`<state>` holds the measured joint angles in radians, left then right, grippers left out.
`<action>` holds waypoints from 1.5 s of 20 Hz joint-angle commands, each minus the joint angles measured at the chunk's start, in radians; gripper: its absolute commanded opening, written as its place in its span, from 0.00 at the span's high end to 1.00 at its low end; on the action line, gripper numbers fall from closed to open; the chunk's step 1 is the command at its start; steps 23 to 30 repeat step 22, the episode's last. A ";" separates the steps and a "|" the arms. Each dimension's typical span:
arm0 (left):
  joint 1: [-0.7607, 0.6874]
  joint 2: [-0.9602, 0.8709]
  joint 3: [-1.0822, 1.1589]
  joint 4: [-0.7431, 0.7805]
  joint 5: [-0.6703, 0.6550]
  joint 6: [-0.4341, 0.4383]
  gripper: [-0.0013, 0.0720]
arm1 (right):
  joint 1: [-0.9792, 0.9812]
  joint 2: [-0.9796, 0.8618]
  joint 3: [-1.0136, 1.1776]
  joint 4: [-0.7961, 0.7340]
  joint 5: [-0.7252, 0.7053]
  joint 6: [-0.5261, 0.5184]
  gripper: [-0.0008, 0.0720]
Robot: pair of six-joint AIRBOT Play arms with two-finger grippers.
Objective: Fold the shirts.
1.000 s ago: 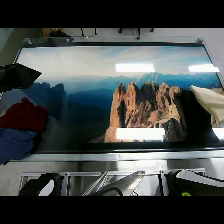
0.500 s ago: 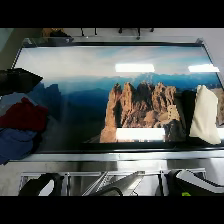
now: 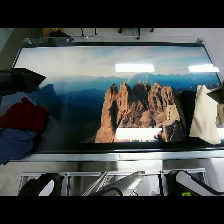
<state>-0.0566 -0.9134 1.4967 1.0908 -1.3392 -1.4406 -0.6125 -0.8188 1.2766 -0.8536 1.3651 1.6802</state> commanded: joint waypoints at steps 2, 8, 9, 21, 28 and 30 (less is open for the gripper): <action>-0.185 0.080 -0.286 -0.118 0.154 -0.008 0.95 | 0.487 0.090 -0.203 -0.079 -0.214 -0.073 0.96; -0.509 0.182 -0.710 -0.119 0.401 -0.091 0.95 | 0.949 0.129 -0.466 -0.166 -0.415 -0.110 0.96; -0.531 0.177 -0.719 -0.118 0.397 -0.090 0.95 | 0.953 0.126 -0.466 -0.157 -0.424 -0.110 0.96; -0.571 0.020 -0.623 -0.117 0.398 -0.086 0.95 | 0.951 0.126 -0.466 -0.153 -0.407 -0.110 0.96; -0.571 0.010 -0.611 -0.117 0.398 -0.086 0.95 | 0.951 0.126 -0.466 -0.153 -0.407 -0.110 0.96; -0.571 0.010 -0.611 -0.117 0.398 -0.086 0.95 | 0.951 0.126 -0.466 -0.153 -0.407 -0.110 0.96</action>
